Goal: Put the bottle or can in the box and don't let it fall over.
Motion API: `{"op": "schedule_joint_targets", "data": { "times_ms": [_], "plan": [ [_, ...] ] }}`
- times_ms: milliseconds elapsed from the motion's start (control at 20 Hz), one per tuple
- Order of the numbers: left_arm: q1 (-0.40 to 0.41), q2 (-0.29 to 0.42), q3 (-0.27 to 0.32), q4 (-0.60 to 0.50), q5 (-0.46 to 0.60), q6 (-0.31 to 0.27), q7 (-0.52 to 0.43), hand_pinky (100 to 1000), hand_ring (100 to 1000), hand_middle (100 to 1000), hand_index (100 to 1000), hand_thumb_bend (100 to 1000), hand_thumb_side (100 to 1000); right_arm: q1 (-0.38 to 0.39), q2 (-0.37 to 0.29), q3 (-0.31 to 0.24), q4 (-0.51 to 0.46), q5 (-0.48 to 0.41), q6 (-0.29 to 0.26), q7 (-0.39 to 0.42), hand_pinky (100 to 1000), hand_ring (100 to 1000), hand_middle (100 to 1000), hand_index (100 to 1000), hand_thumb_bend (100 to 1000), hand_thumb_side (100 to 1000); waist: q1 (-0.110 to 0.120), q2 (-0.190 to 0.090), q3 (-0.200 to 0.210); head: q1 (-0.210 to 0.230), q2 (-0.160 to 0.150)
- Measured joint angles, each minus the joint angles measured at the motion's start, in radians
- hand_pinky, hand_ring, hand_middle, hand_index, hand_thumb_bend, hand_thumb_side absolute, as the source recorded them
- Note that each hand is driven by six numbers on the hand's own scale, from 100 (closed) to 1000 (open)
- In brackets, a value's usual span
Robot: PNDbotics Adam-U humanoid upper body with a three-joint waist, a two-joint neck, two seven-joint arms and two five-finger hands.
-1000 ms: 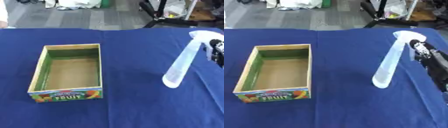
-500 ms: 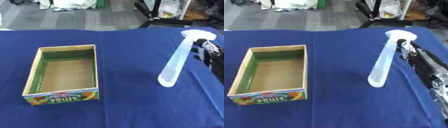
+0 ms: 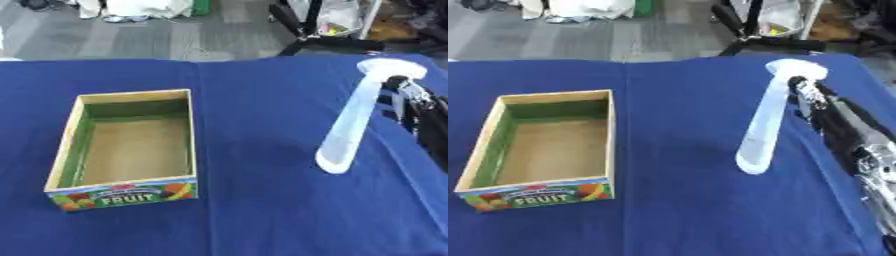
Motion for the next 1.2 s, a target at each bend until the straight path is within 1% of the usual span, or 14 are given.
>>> {"op": "schedule_joint_targets", "data": {
  "times_ms": [100,350,500,700,1200],
  "plan": [
    [0.0,0.0,0.0,0.0,0.0,0.0,0.0,899,1000,1000,781,673,555,-0.002,0.014,0.004,0.0,0.021,0.008,-0.005,1000,1000,1000,1000,100,945,0.001,0.0,0.0,-0.001,0.0],
    [0.0,0.0,0.0,0.0,0.0,0.0,0.0,898,1000,1000,781,673,555,-0.004,0.035,0.015,0.008,0.045,0.021,-0.018,1000,1000,1000,1000,100,940,0.001,0.0,-0.001,-0.002,0.0],
    [0.0,0.0,-0.002,0.0,0.0,0.0,0.0,899,1000,1000,781,672,555,-0.007,0.039,0.019,0.013,0.046,0.026,-0.025,1000,1000,1000,1000,100,919,0.001,0.0,-0.001,-0.003,0.0],
    [0.0,0.0,-0.005,0.0,0.0,0.0,0.0,899,1000,1000,781,670,556,-0.011,0.04,0.022,0.017,0.046,0.025,-0.031,1000,1000,1000,1000,100,865,0.001,0.0,-0.003,-0.005,0.0],
    [0.0,0.0,-0.006,0.0,0.0,-0.002,-0.006,899,1000,1000,781,668,557,-0.016,0.052,0.033,0.049,0.049,0.019,-0.035,1000,1000,1000,1000,100,851,0.002,0.002,-0.003,-0.007,-0.002]
  ]
}}
